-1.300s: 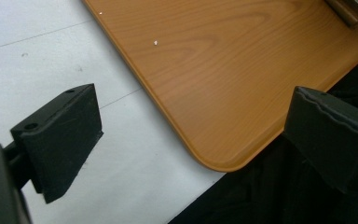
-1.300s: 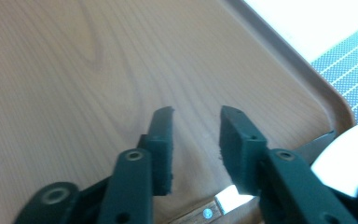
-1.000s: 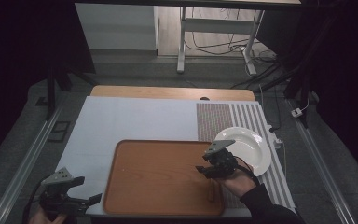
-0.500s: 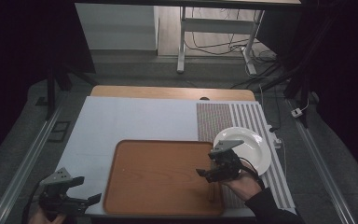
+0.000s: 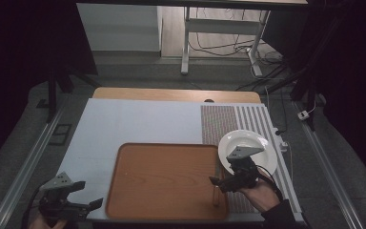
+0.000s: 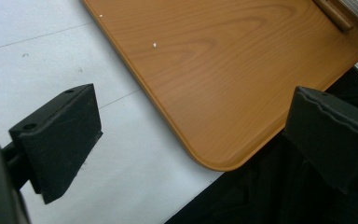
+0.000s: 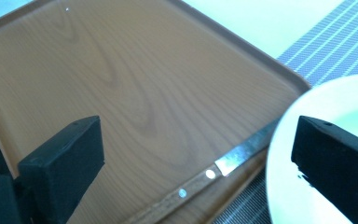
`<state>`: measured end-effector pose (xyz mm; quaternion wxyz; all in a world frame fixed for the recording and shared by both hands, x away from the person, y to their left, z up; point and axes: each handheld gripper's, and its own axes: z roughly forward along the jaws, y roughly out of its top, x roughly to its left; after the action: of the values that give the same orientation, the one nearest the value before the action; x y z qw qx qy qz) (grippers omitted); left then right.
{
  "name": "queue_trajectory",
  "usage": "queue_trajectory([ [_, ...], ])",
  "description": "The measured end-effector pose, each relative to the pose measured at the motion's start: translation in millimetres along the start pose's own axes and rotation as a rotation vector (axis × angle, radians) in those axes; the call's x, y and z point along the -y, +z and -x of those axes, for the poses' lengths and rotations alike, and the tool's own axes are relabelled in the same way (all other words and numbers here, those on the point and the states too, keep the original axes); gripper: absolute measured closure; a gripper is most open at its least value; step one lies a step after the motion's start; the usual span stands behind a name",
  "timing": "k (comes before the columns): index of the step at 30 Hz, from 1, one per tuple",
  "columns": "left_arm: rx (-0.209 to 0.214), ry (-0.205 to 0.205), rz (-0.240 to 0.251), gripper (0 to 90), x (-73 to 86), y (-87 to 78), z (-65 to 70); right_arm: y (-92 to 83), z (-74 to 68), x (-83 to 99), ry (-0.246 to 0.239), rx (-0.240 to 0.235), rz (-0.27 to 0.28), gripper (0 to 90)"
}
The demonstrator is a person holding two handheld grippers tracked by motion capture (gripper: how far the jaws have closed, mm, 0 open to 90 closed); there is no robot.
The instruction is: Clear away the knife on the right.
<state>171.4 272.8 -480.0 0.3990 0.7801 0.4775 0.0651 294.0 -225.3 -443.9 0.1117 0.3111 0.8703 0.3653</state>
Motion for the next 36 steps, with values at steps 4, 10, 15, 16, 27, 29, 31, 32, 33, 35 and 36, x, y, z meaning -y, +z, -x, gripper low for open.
queue_trajectory([
  [4, 0.001, 0.000, 0.000, 3.7, -0.1, -0.1, -0.1, -8.6, 2.1, 6.0, 0.011, 0.022, 0.018, 0.5],
  [10, 0.000, 0.000, 0.000, 3.7, -0.2, 0.0, -0.2, -24.3, 5.3, 20.5, 0.042, 0.057, 0.048, 0.3],
  [15, -0.001, 0.002, -0.001, 3.7, -0.5, 0.3, -0.3, -38.1, 9.0, 33.6, 0.073, 0.096, 0.069, 0.3],
  [16, -0.001, 0.002, -0.001, 3.7, -0.6, 0.3, -0.3, -41.1, 9.9, 36.0, 0.079, 0.106, 0.073, 0.3],
  [27, 0.000, -0.002, 0.000, 3.6, -0.7, 0.4, -0.7, -64.8, 17.4, 60.9, 0.146, 0.172, 0.103, 0.0],
  [29, 0.000, -0.003, 0.000, 3.6, -0.7, 0.4, -0.8, -67.3, 17.4, 65.5, 0.156, 0.186, 0.098, 0.0],
  [31, 0.000, -0.005, 0.002, 3.6, -0.6, 0.3, -0.8, -69.1, 17.1, 69.6, 0.167, 0.190, 0.098, 0.0],
  [32, 0.003, -0.006, 0.003, 3.6, -0.4, 0.1, -1.0, -70.2, 16.8, 71.8, 0.176, 0.196, 0.099, 0.0],
  [33, 0.006, -0.008, 0.005, 3.6, -0.2, -0.1, -1.3, -71.5, 16.4, 74.0, 0.180, 0.202, 0.096, 0.0],
  [35, 0.007, -0.009, 0.006, 3.4, 0.2, -0.5, -1.9, -73.2, 15.1, 79.2, 0.194, 0.206, 0.093, 0.0],
  [36, 0.008, -0.009, 0.007, 3.4, 0.3, -0.7, -2.1, -73.6, 14.8, 81.0, 0.198, 0.206, 0.091, 0.0],
])
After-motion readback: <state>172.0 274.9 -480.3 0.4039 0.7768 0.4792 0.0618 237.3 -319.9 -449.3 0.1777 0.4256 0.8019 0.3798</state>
